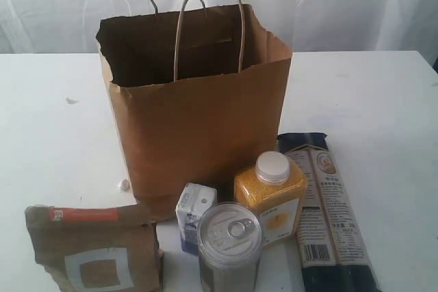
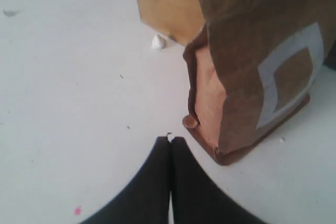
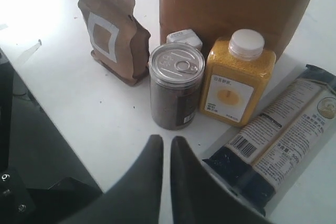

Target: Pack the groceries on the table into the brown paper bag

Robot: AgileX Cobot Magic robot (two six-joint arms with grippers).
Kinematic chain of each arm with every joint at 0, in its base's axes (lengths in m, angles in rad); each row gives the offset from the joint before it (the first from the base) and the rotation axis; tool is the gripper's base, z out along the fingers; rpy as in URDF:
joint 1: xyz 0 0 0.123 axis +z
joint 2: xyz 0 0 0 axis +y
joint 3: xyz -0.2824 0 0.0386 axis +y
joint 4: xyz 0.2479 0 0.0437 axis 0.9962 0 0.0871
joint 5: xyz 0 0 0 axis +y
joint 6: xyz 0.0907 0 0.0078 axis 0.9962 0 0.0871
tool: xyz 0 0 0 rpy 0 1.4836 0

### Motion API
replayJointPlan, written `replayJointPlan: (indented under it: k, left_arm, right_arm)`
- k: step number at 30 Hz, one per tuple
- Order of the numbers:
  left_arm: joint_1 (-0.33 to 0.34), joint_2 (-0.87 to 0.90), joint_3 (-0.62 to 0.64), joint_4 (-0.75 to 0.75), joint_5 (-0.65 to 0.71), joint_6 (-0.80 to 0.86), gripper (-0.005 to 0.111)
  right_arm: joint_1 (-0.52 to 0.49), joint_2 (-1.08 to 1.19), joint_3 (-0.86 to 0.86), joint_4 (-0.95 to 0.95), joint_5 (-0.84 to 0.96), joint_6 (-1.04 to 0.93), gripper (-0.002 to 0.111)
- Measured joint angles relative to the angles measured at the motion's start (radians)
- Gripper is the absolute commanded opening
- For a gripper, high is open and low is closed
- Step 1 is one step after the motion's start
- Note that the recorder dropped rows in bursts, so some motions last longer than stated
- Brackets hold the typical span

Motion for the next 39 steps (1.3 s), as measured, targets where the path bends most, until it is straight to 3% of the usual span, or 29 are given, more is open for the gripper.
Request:
replayJointPlan:
  k: [7, 19, 29, 34, 39]
  left_arm:
    - [0.0, -0.004, 0.051, -0.002, -0.184, 0.002, 0.0]
    - [0.0, -0.004, 0.051, -0.002, -0.191, 0.002, 0.0]
    - [0.0, -0.004, 0.051, -0.002, -0.191, 0.002, 0.0]
    - [0.0, -0.004, 0.051, -0.002, -0.191, 0.002, 0.0]
    - [0.0, -0.004, 0.051, -0.002, -0.191, 0.002, 0.0]
  right_arm:
    - [0.0, 0.0, 0.0, 0.002, 0.0, 0.022, 0.005]
    - [0.0, 0.02, 0.0, 0.021, 0.023, -0.011, 0.005]
    - [0.0, 0.244, 0.0, 0.045, 0.024, -0.082, 0.012]
    - [0.0, 0.299, 0.0, 0.082, -0.06, -0.126, 0.027]
    - [0.0, 0.343, 0.0, 0.142, -0.091, -0.188, 0.059]
